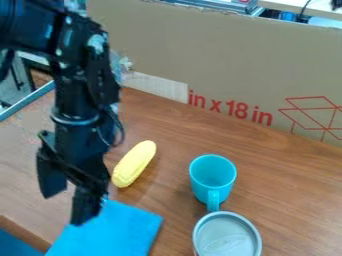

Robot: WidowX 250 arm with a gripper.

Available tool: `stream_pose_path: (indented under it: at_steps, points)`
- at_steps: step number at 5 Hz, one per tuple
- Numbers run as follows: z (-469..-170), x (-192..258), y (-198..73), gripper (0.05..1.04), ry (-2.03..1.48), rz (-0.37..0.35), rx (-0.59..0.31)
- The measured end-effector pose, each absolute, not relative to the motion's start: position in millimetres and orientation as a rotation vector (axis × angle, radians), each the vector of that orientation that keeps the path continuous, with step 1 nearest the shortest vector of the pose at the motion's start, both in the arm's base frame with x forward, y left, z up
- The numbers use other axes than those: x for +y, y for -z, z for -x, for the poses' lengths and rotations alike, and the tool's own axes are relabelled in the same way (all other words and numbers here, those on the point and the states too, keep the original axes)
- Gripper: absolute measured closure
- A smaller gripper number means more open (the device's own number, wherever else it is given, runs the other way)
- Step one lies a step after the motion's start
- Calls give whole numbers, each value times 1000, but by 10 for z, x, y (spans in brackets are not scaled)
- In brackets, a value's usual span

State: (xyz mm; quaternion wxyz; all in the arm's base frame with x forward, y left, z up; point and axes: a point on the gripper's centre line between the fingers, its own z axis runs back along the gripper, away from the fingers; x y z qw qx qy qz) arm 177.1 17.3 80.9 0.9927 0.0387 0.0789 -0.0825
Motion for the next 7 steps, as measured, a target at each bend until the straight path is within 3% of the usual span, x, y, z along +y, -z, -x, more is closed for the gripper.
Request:
stream_pose_path:
  at_steps: [1, 5, 6, 7]
  points:
    - [-1741, -13, -710, 83, 217, -79, 169]
    - [-1745, -43, -245, 83, 251, -63, 294]
    - [-1769, 97, -165, 83, 227, -38, 294]
    - [-1815, 340, -144, 83, 172, -61, 310]
